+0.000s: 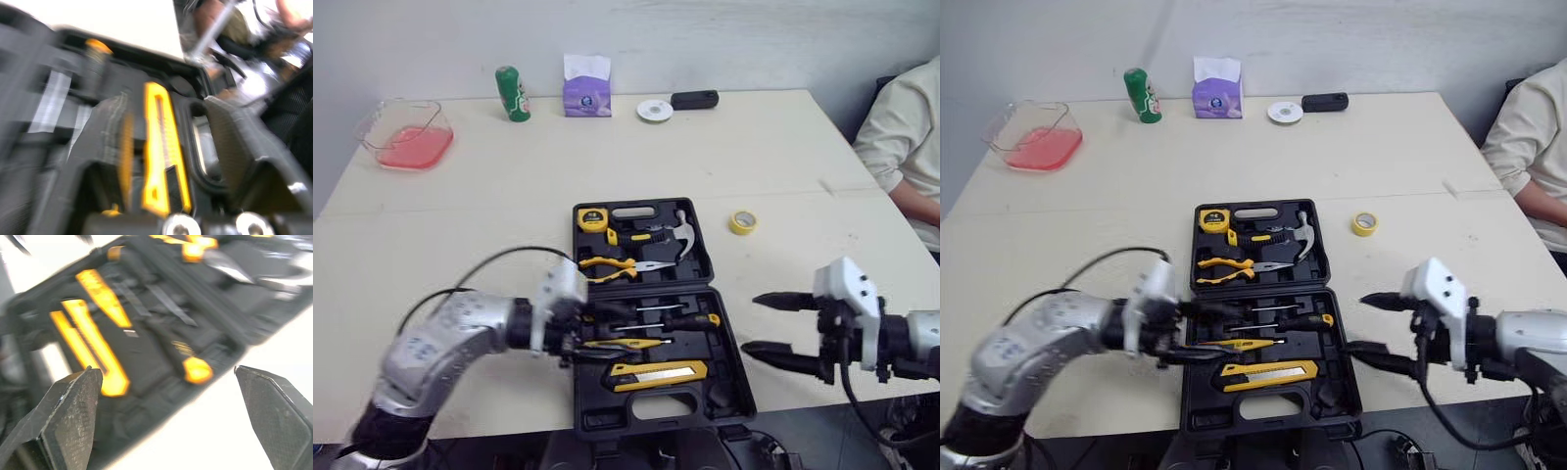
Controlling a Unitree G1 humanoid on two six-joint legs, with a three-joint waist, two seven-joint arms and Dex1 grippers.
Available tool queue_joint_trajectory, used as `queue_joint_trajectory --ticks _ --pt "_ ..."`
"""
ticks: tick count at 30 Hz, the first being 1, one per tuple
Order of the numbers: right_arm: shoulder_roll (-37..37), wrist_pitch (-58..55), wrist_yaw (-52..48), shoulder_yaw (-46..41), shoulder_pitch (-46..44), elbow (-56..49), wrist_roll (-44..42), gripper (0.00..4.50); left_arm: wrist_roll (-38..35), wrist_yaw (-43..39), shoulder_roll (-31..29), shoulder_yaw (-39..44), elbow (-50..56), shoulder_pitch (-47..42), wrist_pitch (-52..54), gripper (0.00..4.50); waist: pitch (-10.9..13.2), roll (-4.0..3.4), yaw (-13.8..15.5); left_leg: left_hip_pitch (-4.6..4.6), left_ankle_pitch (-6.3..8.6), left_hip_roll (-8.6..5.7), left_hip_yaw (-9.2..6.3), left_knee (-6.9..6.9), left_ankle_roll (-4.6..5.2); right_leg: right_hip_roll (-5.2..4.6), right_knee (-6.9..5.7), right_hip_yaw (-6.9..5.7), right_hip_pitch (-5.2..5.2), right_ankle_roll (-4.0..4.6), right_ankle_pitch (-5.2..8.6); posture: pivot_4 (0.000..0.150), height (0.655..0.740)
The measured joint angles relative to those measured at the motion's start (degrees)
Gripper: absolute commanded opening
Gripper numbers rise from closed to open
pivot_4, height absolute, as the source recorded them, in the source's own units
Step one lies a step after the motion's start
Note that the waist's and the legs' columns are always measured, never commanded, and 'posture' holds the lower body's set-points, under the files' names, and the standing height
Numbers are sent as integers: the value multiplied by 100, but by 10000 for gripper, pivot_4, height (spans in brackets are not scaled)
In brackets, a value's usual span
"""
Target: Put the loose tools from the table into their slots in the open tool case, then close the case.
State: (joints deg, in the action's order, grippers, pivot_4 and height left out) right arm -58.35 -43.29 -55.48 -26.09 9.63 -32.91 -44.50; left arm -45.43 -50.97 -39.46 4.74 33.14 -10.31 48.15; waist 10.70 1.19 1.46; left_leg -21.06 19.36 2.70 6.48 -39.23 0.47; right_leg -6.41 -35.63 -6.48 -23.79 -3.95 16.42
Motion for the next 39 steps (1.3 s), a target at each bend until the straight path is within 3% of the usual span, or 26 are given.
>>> queue_joint_trajectory --ticks 4,6,14,18,22,28,33,39 --pt "303 540 99 -813 541 1225 700 45000 237 159 -574 1863 -994 1090 -299 44667 1 -2 -6 1 2 -3 5 2 2 15 2 -7 -4 2 2 1500 7244" --pt "333 860 41 -928 619 1713 988 45000 550 160 -672 2338 -1497 1346 -696 44667 2 -5 -10 3 10 -5 11 3 11 19 2 -7 -4 2 2 1500 7244" --pt "160 1578 -281 -768 -10 2866 1434 45000 898 -316 -838 2672 -2231 1823 -1494 44667 6 -13 -23 -1 39 2 19 4 29 -10 1 3 -16 2 1 1500 7244" --pt "-333 1808 -785 388 -1598 3338 1741 45000 709 -495 -910 2367 -1689 1373 -1462 44667 15 -30 -111 0 26 2 32 4 15 -13 -10 17 -25 7 -7 1500 7244" --pt "-412 2006 -1652 2103 -3794 4049 2393 45000 293 -552 -1002 1677 -1012 386 -1169 44667 21 -39 -174 -18 7 2 43 13 -15 -4 -22 23 -55 8 -6 1500 7244" --pt "547 2690 -2272 4227 -6318 6151 4153 45000 -2 -314 -718 737 -865 -1313 -810 44667 22 -38 -183 -29 -11 0 74 9 -18 18 -35 22 -80 6 -7 1500 7244" --pt "1407 3493 -1810 4812 -7222 7923 5106 45000 -39 30 -367 429 -930 -1925 -691 44667 23 -38 -190 -33 -12 3 75 9 -18 39 -46 22 -80 4 -8 1500 7244" --pt "1703 3988 -1601 4837 -7611 8895 5561 45000 78 92 -293 227 -937 -1952 -724 44667 23 -38 -192 -35 -13 7 70 3 -19 45 -49 36 -79 4 -9 1500 7244"
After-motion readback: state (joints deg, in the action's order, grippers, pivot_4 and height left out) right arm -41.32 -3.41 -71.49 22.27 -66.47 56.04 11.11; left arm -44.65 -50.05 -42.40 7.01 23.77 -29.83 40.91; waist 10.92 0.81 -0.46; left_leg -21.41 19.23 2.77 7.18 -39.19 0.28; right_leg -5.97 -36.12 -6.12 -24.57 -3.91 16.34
